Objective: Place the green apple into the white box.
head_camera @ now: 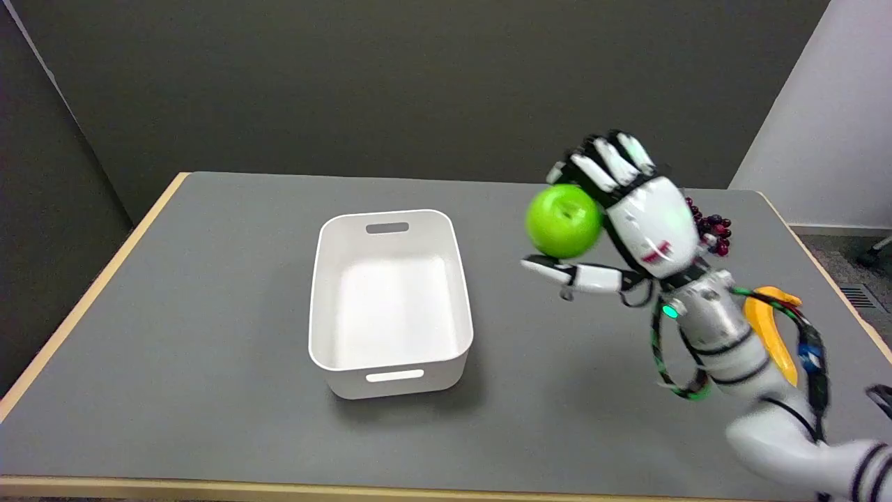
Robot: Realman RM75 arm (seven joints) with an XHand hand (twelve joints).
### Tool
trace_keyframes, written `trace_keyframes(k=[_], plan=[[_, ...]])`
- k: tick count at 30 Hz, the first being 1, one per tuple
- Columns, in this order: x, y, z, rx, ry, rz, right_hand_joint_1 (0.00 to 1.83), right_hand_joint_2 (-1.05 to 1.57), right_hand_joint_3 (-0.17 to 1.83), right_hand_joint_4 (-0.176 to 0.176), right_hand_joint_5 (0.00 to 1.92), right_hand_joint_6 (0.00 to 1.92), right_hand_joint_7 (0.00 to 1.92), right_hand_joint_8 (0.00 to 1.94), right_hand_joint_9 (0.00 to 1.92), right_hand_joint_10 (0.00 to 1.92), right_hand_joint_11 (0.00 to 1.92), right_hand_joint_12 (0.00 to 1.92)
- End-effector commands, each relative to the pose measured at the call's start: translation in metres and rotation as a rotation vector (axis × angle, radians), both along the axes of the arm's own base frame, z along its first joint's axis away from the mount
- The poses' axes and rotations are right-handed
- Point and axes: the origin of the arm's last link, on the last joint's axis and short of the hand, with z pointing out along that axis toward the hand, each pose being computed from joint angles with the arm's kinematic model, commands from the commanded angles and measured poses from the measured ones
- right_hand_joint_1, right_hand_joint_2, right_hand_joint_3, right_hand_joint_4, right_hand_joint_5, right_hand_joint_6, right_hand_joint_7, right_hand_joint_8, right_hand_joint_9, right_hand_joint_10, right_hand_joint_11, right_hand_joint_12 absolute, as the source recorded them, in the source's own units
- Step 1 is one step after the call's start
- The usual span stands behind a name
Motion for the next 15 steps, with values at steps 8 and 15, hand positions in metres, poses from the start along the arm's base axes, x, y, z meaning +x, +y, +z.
trace_keyframes(k=[8,15], plan=[[0.013,-0.123,-0.155,0.19,0.065,-0.179,0.92,0.92,0.9,-0.033,0.67,1.79,0.0,1.94,0.42,1.92,0.09,1.92],[-0.034,-0.122,-0.171,0.201,0.024,-0.356,0.93,0.93,0.89,-0.035,0.67,1.78,0.0,1.94,0.43,1.92,0.1,1.92]])
